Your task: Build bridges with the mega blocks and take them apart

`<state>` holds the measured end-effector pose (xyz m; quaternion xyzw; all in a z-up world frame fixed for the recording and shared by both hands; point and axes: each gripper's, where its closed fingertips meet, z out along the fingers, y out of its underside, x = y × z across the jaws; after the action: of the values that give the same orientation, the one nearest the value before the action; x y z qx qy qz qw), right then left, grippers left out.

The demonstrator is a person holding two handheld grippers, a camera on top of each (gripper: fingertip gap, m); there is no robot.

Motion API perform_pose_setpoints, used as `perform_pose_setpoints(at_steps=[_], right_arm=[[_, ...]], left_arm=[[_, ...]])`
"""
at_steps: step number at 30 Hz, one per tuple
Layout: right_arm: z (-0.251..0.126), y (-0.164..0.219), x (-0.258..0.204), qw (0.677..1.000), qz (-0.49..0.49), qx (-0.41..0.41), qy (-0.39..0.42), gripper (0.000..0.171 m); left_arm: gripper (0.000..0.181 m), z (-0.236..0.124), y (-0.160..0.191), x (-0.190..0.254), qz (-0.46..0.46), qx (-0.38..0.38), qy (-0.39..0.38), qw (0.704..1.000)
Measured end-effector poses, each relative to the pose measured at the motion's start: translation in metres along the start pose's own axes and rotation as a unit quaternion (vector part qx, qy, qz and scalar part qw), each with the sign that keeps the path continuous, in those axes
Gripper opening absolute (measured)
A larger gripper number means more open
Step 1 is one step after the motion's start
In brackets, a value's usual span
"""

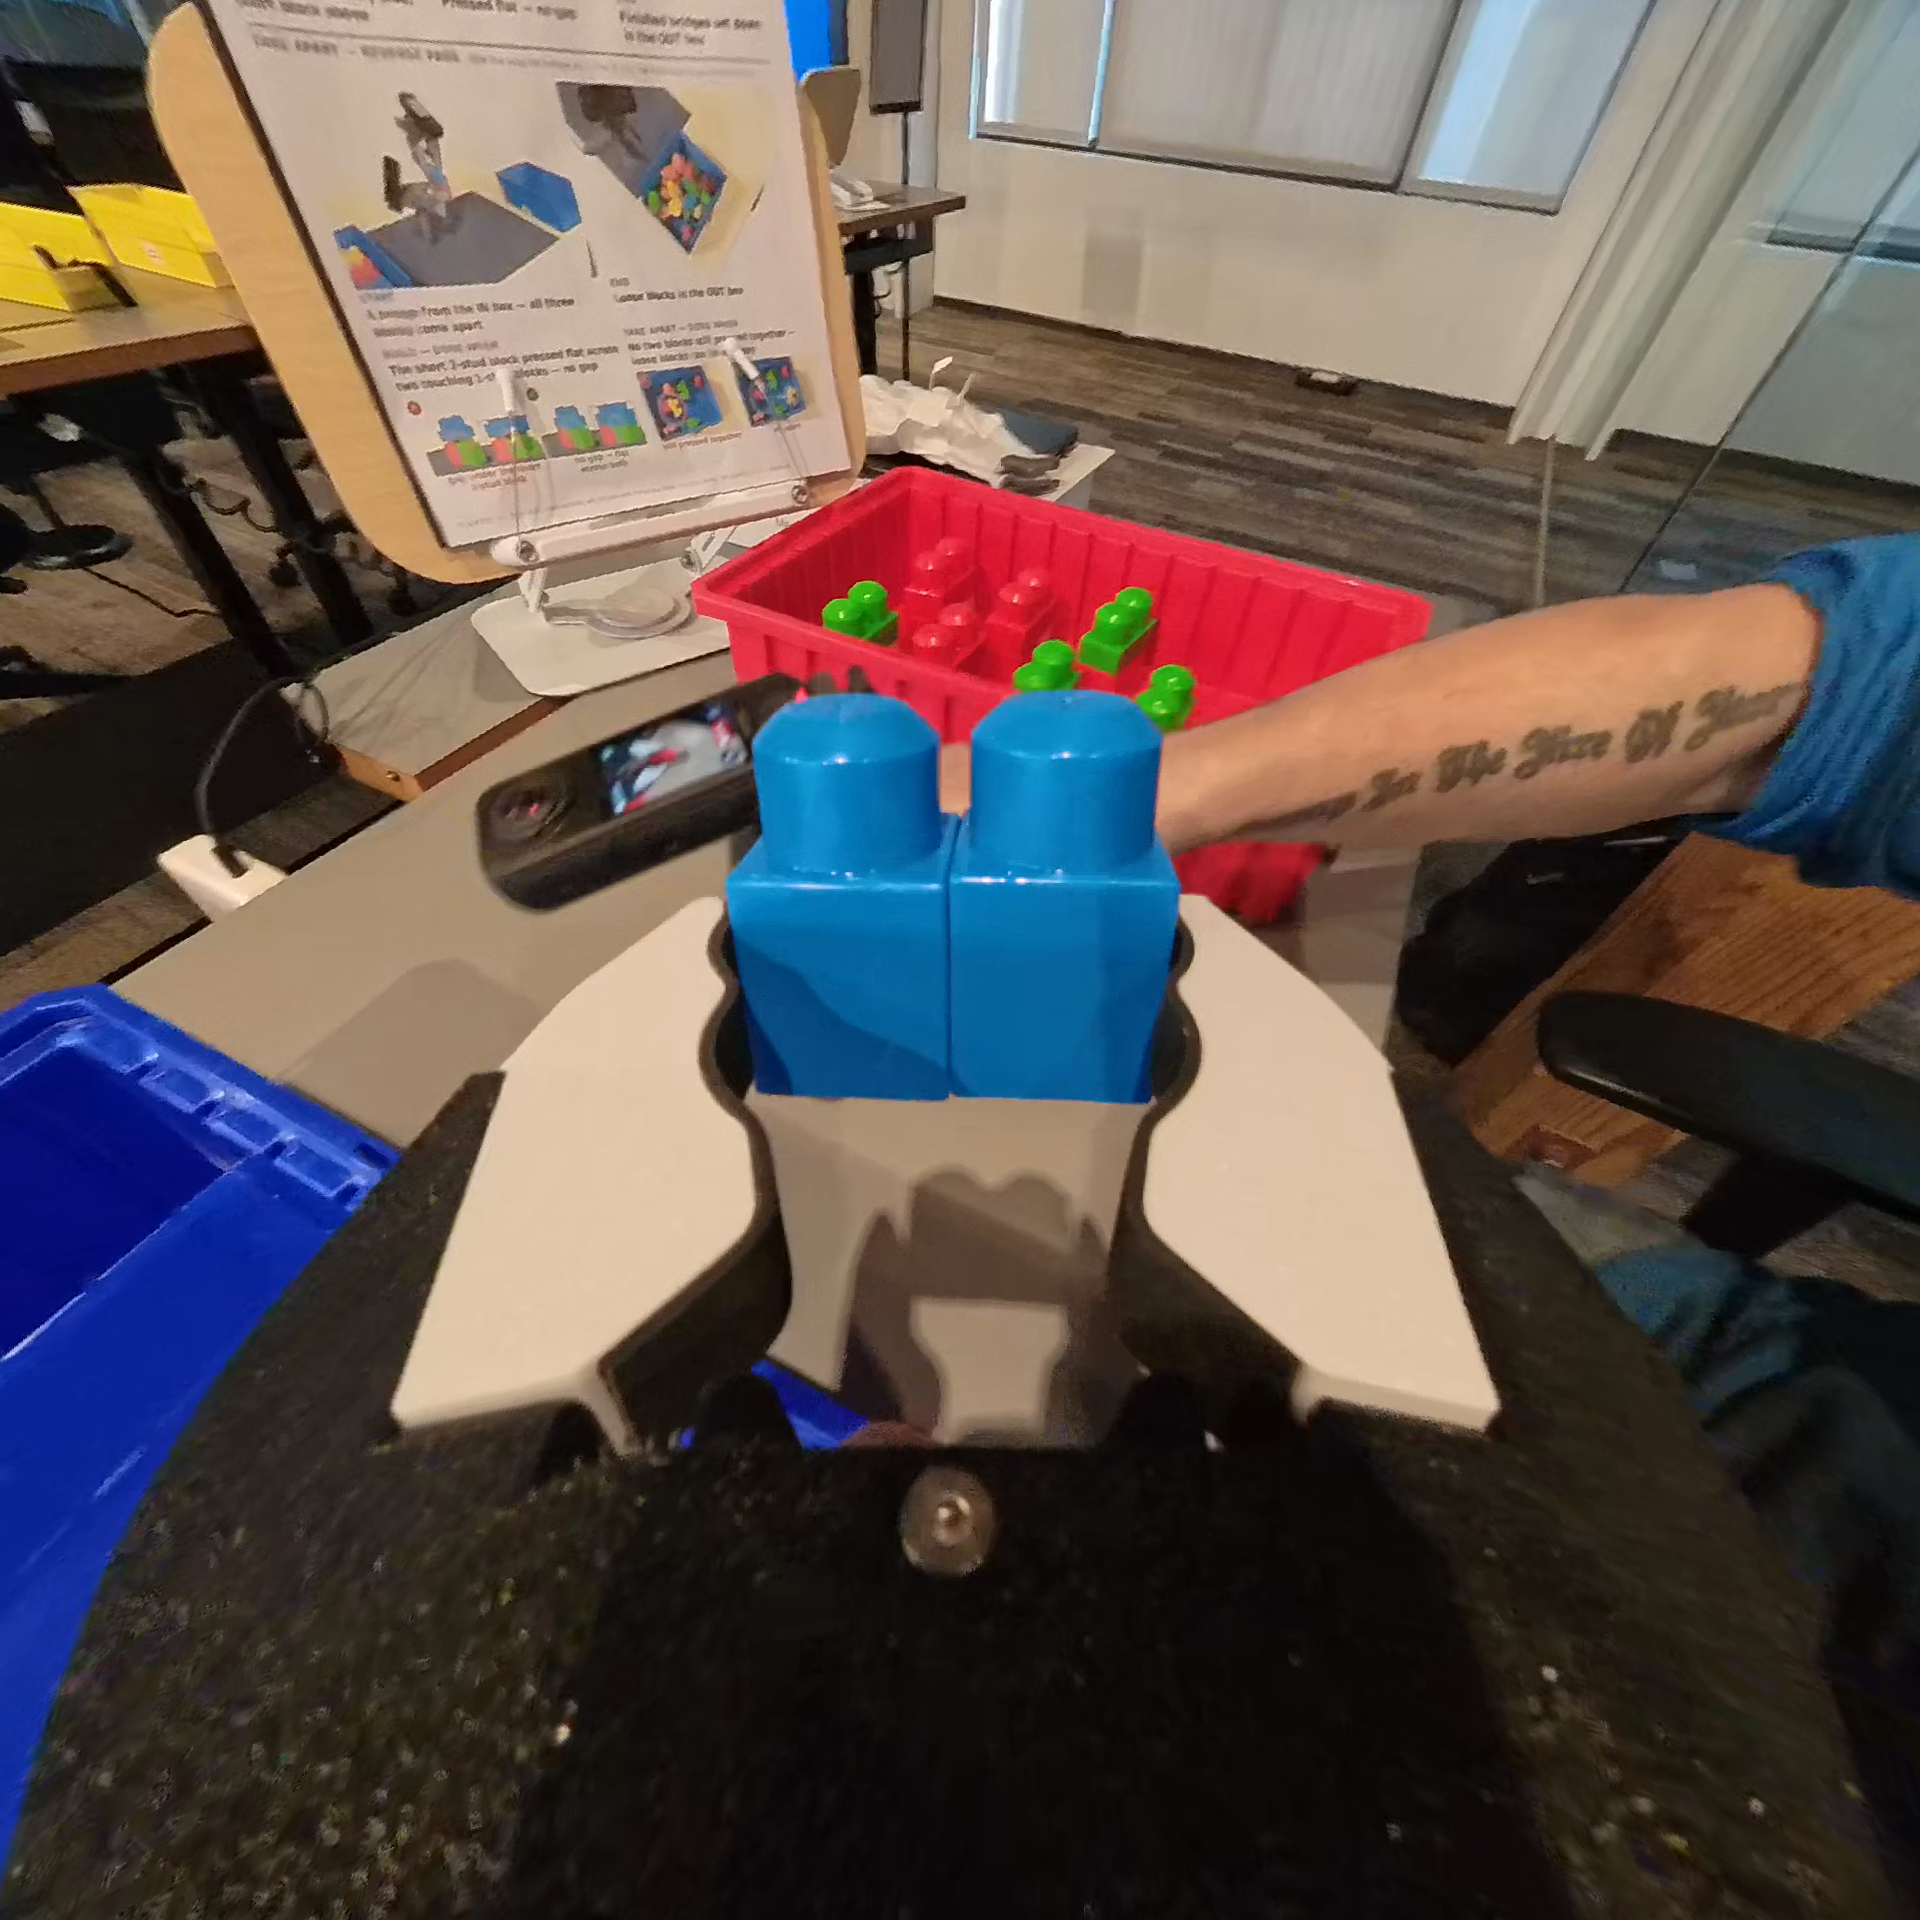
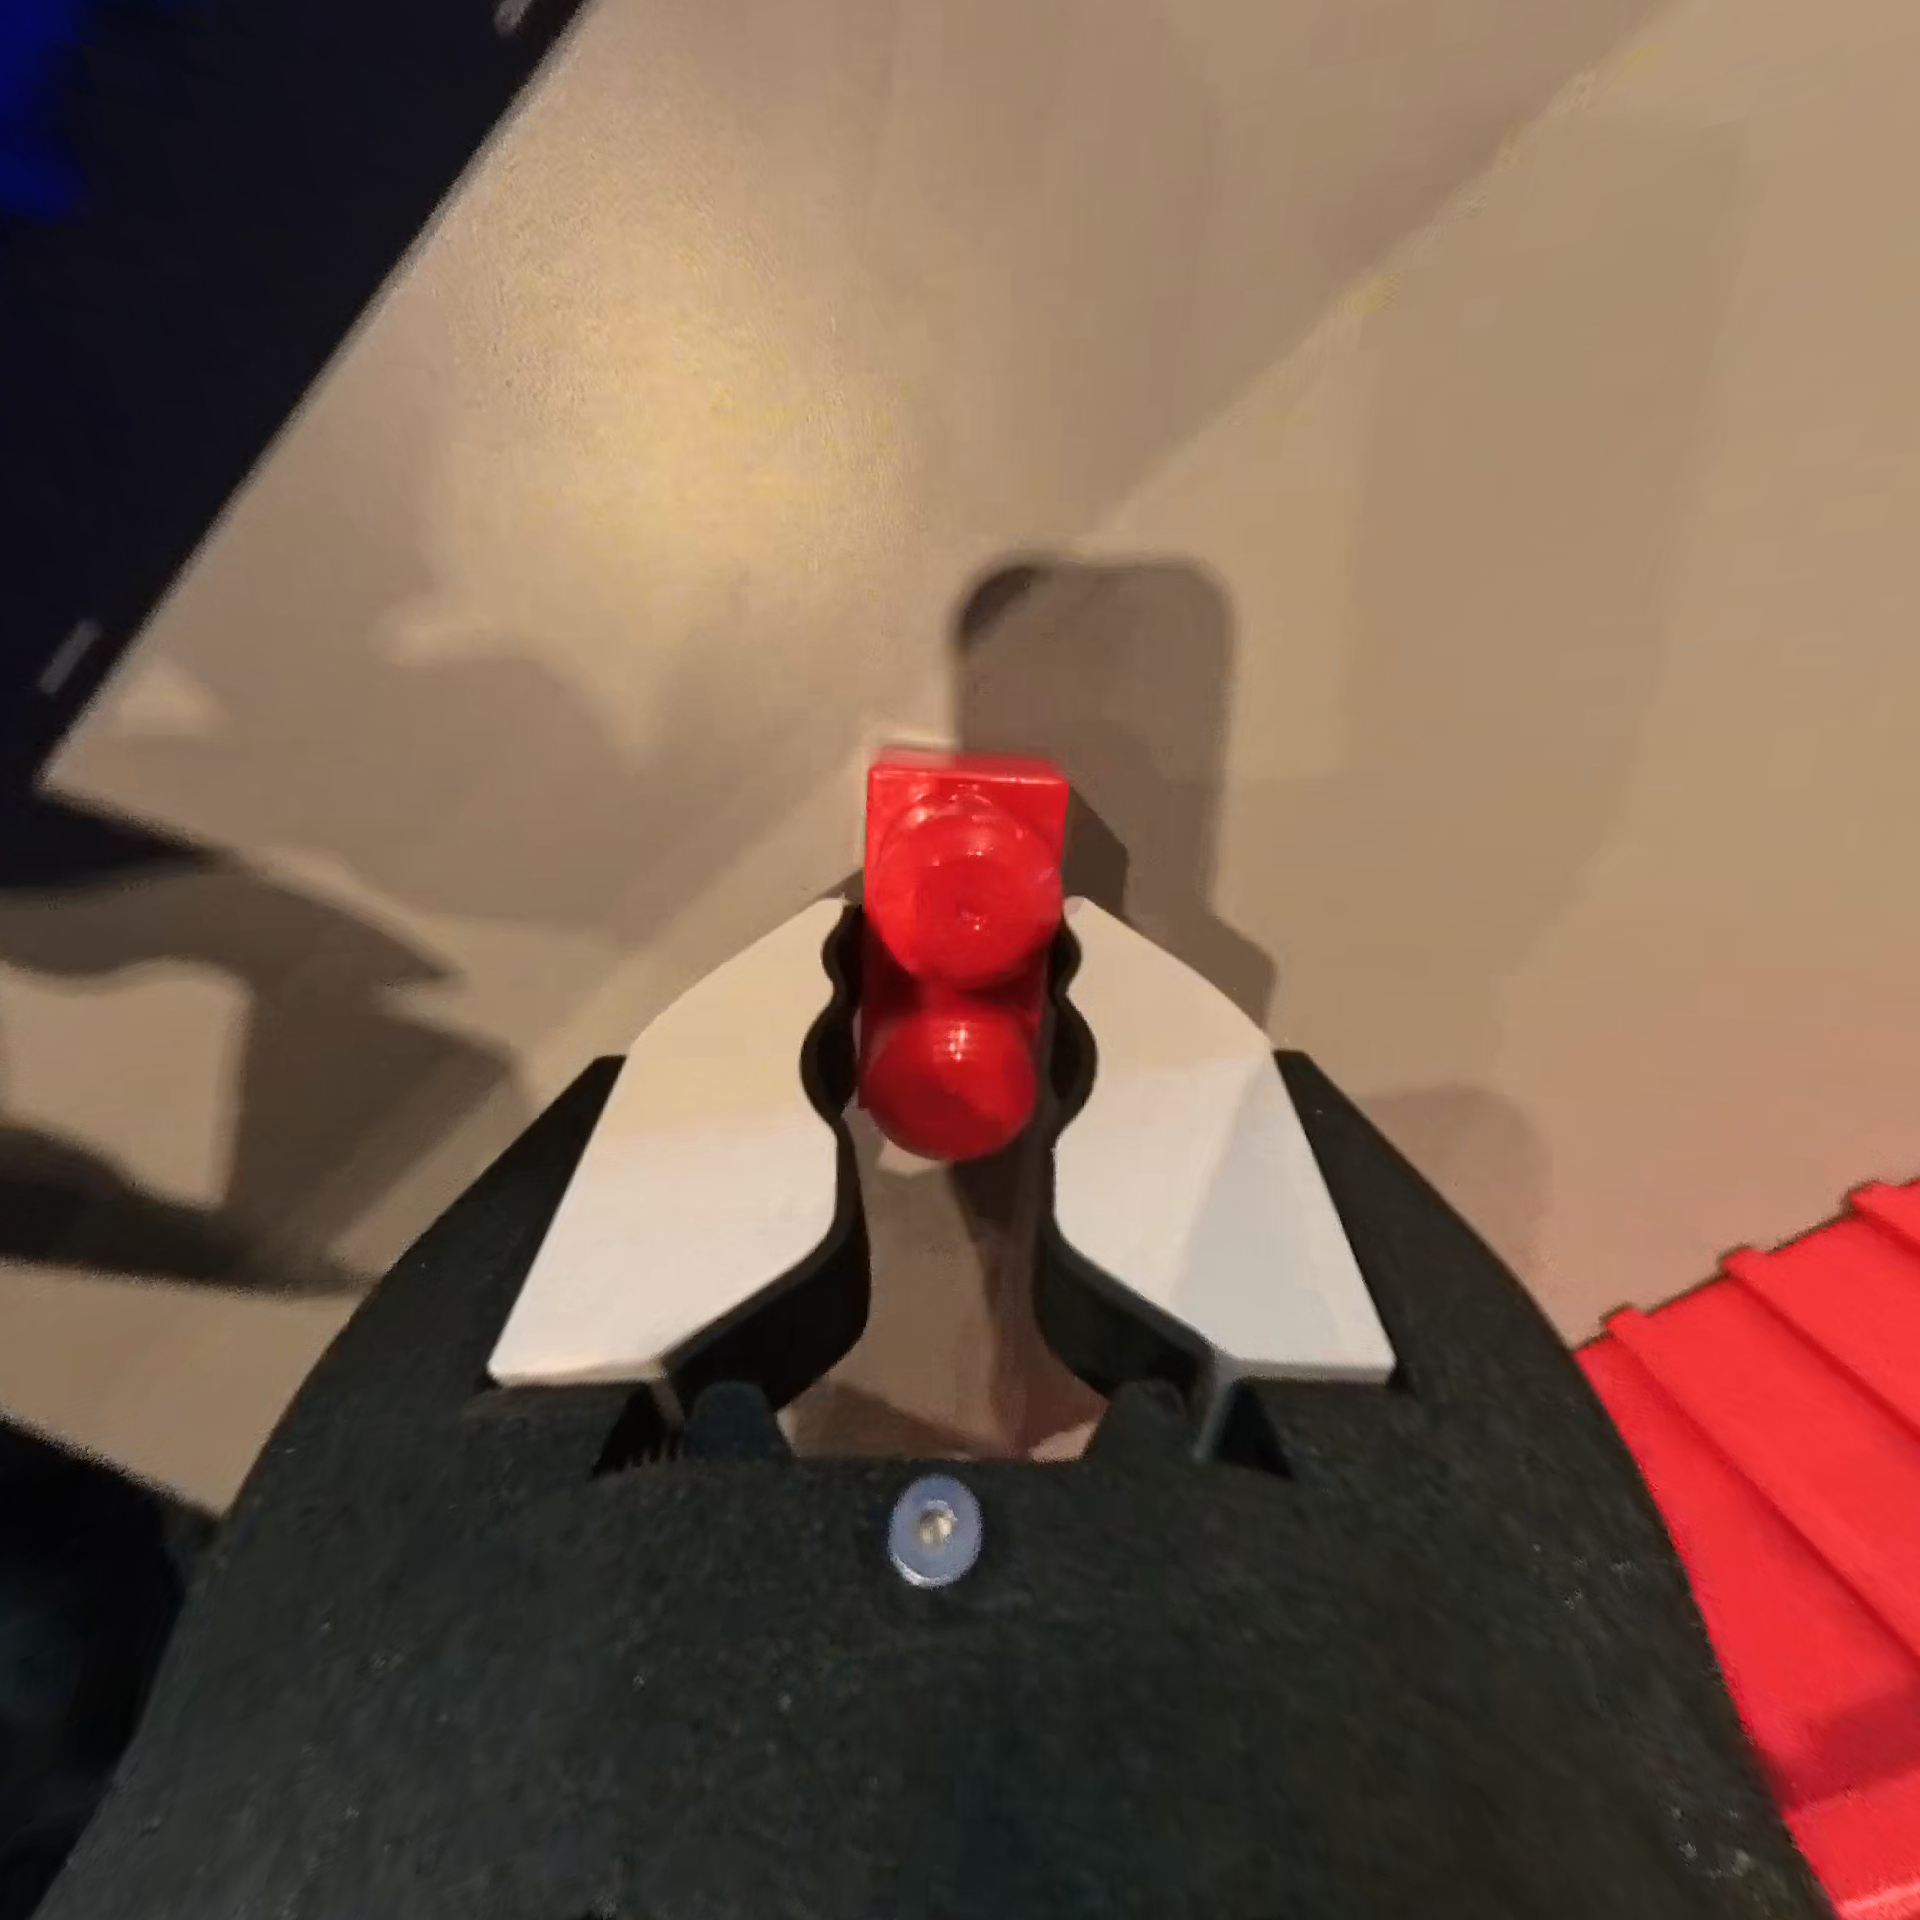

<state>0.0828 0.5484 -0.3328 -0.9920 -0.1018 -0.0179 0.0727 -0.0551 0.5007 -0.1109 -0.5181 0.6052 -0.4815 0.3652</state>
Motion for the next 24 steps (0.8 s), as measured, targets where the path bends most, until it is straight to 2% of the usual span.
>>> perform_pose_setpoints(at_steps=[1, 5, 10, 14, 18, 24], right_arm=[[-0.006, 0.001, 0.001, 1.0, 0.011, 0.005, -0.019, 0.034], [-0.051, -0.001, 0.009, 0.992, 0.061, 0.049, -0.101, 0.034], [-0.139, -0.006, 0.007, 0.959, 0.112, 0.125, -0.23, 0.034], [-0.196, -0.004, -0.017, 0.937, 0.108, 0.154, -0.295, 0.034], [-0.219, 0.001, -0.051, 0.919, 0.104, 0.156, -0.347, 0.034], [-0.222, 0.001, -0.064, 0.931, 0.091, 0.153, -0.317, 0.034]], left_arm=[[0.075, 0.001, 0.003, -0.005, 0.005, -0.006, -0.015, 1.0], [0.075, 0.011, 0.018, -0.022, 0.031, -0.045, -0.075, 0.996], [0.075, 0.028, 0.036, -0.035, 0.055, -0.095, -0.143, 0.984], [0.075, 0.045, 0.049, -0.036, 0.048, -0.122, -0.169, 0.977], [0.075, 0.057, 0.052, -0.032, 0.062, -0.135, -0.194, 0.97], [0.075, 0.061, 0.044, -0.018, 0.079, -0.131, -0.206, 0.967]])
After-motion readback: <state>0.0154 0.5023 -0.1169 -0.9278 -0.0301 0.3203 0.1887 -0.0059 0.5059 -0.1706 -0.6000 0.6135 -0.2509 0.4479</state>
